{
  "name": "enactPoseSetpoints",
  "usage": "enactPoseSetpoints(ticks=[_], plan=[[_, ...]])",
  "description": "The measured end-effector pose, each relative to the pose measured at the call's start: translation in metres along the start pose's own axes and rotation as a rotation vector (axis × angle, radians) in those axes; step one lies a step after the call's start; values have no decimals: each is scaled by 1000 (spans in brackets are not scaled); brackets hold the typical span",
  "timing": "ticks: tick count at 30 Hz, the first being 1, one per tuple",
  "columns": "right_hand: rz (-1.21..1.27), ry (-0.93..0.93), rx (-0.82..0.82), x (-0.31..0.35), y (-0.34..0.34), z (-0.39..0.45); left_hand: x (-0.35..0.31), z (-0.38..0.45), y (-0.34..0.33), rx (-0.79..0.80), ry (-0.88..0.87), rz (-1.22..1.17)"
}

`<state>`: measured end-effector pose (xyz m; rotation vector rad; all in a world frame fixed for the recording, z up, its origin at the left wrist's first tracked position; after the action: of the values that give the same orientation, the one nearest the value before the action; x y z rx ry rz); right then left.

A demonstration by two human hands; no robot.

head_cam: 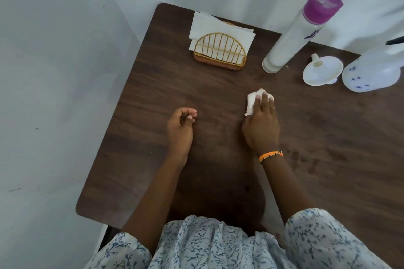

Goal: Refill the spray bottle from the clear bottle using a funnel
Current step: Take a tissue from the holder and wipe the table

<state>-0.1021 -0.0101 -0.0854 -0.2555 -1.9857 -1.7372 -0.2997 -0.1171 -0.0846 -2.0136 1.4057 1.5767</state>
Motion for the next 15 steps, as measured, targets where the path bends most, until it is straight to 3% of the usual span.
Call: enactPoseSetpoints(ticks=[2,6,9,11,15], plan=[[31,15,19,17,-11,-23,-1,2,2,-8,-5,7],[87,445,264,83,-54,-76,-6,8,8,-34,-18,7],[89,617,340,102,-63,-69,-10,9,12,-34,-29,7],[103,596,369,103,-62,-40,-11,10,14,-47,-29,16],[52,298,257,64,-42,28,-10,5,11,-23,-19,47]])
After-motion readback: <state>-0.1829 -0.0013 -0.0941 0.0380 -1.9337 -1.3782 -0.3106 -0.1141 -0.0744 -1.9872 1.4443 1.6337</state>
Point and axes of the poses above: each hand's wrist, its own z-axis towards the middle knuckle, its own y-axis out of the back of the hand, x = y × z, the point moved 8 cm from there along z, towards the middle knuckle, and after that the axes turned 12 degrees about z, right-handed, at the moved point
